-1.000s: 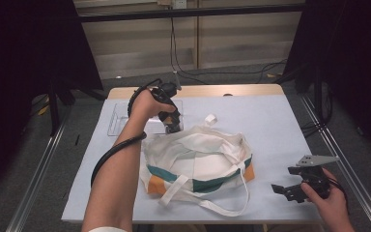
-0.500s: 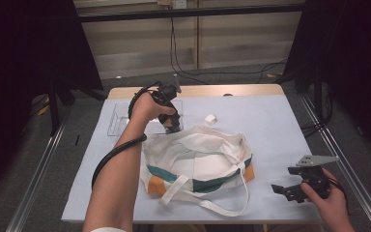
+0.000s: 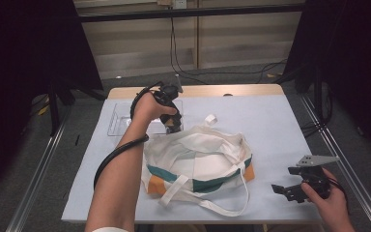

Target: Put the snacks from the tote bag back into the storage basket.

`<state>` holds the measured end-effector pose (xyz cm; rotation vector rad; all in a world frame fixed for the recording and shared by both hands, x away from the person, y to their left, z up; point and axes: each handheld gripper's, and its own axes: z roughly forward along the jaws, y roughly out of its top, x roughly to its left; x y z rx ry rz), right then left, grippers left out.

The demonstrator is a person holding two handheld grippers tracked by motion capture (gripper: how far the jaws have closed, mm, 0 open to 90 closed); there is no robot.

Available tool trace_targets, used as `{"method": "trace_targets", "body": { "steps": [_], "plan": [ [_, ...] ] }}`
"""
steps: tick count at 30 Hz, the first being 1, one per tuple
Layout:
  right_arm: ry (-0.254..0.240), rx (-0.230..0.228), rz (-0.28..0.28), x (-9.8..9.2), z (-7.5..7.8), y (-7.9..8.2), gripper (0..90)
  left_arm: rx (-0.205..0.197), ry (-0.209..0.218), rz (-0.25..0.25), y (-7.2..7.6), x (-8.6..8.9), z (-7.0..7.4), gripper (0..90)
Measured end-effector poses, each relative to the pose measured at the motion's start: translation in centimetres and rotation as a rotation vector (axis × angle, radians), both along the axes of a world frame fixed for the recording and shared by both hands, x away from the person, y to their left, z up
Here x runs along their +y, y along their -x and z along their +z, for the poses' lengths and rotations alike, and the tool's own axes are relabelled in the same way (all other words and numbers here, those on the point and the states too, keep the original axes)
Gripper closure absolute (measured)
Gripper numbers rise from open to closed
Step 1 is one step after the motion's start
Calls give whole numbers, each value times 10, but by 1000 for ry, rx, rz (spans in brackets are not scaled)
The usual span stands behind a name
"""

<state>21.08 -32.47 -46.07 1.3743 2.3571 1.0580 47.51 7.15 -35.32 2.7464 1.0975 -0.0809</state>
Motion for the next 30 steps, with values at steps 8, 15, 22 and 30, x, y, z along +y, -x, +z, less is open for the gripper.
{"method": "trace_targets", "body": {
  "steps": [8,15,22,30],
  "plan": [
    [-1,-4,-1,0,0,0,28,-8,15,3,0,1,-1,295],
    [1,-4,0,0,1,0,28,-21,32,15,0,2,-2,293],
    [0,-2,0,1,1,0,28,-32,46,29,2,3,-3,290],
    [1,-3,0,1,1,0,28,-34,70,48,3,5,-5,279]
  ]
}}
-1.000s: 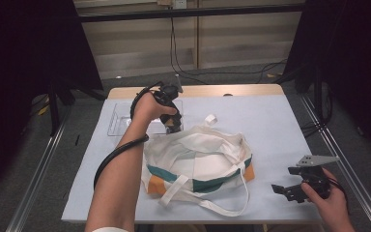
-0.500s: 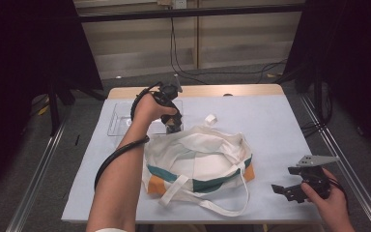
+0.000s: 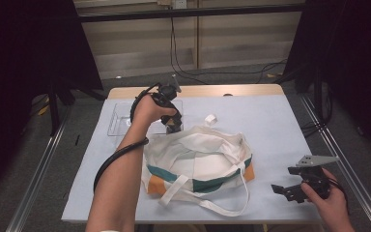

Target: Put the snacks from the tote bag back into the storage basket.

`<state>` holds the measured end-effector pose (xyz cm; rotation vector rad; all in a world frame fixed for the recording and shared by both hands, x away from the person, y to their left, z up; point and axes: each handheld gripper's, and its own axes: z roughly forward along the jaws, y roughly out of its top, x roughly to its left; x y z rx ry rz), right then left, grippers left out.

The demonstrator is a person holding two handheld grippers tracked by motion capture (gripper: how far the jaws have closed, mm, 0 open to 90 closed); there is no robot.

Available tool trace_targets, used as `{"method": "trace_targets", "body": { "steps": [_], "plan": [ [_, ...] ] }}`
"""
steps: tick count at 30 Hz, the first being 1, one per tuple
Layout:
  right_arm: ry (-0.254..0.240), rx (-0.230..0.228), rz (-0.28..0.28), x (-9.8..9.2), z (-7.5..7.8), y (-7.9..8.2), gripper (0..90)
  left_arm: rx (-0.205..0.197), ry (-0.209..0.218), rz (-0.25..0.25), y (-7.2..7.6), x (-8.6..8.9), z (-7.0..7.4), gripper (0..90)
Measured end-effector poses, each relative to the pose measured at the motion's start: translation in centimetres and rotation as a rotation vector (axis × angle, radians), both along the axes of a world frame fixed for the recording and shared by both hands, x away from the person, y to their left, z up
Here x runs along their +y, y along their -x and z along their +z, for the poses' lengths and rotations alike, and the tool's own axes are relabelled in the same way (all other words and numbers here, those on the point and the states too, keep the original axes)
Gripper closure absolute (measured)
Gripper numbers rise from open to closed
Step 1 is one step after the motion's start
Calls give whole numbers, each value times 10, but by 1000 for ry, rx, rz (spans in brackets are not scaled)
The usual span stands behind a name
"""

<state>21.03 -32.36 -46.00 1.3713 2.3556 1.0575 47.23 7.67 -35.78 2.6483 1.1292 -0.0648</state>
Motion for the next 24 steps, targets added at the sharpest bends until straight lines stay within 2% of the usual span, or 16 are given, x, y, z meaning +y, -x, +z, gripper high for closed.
{"method": "trace_targets", "body": {
  "steps": [13,14,17,24],
  "plan": [
    [-2,3,-1,0,0,0,28,-17,3,7,2,1,-2,181],
    [-2,3,-1,0,0,0,28,-24,-6,11,2,2,-1,174],
    [-1,0,0,0,0,0,28,-24,9,14,3,3,-1,150],
    [0,4,-1,1,0,0,28,-20,10,22,5,7,-3,112]
  ]
}}
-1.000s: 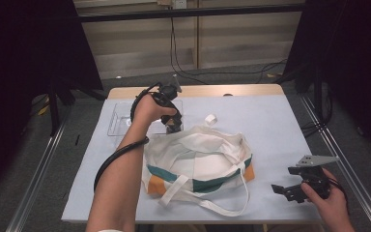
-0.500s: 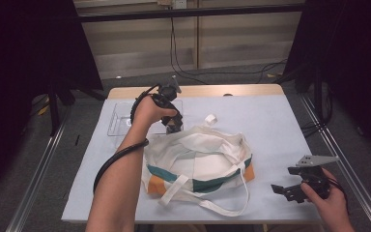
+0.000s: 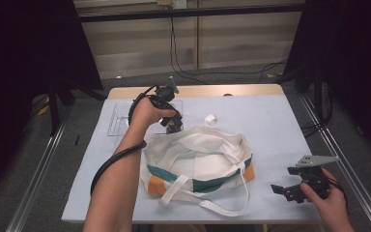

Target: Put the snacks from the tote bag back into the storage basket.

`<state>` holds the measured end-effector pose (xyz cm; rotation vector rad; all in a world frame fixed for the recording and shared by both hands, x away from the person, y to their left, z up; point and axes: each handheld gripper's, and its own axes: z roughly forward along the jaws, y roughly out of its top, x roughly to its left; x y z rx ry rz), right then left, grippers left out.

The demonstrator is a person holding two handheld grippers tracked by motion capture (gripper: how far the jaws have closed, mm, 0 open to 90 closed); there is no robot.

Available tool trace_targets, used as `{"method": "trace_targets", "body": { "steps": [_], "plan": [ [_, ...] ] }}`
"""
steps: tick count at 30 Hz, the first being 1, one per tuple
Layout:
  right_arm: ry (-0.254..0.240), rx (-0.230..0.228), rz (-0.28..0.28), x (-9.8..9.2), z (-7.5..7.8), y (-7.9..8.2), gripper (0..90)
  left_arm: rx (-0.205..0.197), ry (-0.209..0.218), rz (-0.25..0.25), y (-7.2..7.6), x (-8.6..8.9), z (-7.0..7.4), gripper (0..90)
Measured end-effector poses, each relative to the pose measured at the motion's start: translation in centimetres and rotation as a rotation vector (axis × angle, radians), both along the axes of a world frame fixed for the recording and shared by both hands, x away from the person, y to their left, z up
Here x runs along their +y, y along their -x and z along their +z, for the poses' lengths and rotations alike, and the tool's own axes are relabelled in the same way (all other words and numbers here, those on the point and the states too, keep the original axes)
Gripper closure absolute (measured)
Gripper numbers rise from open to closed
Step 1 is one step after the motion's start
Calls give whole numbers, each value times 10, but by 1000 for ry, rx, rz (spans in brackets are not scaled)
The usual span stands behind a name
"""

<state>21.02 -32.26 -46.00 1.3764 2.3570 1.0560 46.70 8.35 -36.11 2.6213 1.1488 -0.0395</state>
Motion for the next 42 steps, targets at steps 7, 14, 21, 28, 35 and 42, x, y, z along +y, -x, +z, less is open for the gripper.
{"method": "trace_targets", "body": {
  "steps": [7,14,21,28,35,42],
  "plan": [
    [3,1,0,0,0,0,28,-11,6,-3,4,3,3,97],
    [3,2,0,1,0,0,28,-9,11,5,7,10,5,91],
    [3,0,2,1,0,0,28,-15,19,10,13,18,8,91],
    [3,-7,7,1,-1,0,28,-19,24,-1,19,24,9,91],
    [5,-7,5,3,0,1,28,-22,37,-2,25,28,11,94],
    [6,-2,1,3,0,1,28,-24,44,-18,32,30,12,94]
  ]
}}
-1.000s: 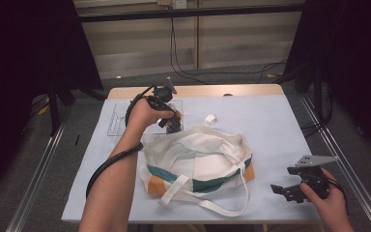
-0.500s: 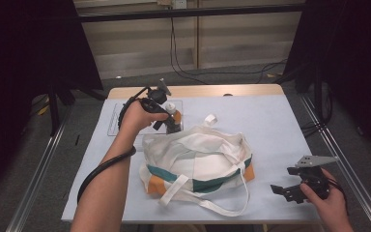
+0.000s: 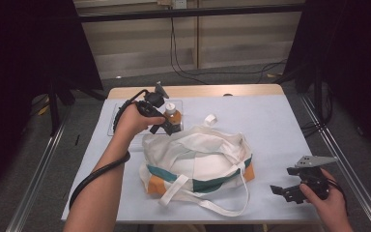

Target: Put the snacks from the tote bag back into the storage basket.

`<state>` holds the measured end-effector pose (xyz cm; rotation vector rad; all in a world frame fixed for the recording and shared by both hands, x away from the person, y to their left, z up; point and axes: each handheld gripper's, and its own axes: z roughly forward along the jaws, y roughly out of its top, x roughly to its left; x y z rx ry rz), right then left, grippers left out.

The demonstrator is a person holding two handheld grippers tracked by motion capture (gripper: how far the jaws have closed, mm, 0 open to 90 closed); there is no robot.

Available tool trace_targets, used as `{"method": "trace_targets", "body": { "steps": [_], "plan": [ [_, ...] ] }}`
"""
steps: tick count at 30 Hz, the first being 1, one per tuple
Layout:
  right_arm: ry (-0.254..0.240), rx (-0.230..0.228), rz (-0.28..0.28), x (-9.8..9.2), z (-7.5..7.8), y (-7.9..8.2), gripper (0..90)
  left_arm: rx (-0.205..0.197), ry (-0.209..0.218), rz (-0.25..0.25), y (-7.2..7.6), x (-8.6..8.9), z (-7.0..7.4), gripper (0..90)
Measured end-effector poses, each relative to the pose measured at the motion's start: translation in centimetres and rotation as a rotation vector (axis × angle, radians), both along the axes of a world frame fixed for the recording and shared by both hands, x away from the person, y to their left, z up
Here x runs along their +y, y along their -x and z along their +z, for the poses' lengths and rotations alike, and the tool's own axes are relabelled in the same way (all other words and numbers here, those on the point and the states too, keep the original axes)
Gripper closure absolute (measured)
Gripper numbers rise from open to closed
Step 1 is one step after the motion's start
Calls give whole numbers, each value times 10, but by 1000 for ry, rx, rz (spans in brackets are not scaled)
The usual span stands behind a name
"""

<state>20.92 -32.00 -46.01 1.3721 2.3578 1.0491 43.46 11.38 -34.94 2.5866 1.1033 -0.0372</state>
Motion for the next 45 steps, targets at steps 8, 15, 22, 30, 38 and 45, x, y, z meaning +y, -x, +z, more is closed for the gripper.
{"method": "trace_targets", "body": {
  "steps": [8,15,22,30,38,45],
  "plan": [
    [-1,-2,7,1,0,0,28,1,1,-20,7,3,0,94],
    [1,4,5,2,0,0,28,3,6,-28,13,7,-1,94],
    [2,2,7,2,0,0,28,10,10,-26,18,10,-3,95],
    [3,2,9,3,0,0,28,10,10,-33,22,15,-4,95],
    [3,4,8,3,0,0,28,5,24,-38,27,18,-3,95],
    [6,3,12,3,0,0,28,2,28,-38,32,22,-4,95]
  ]
}}
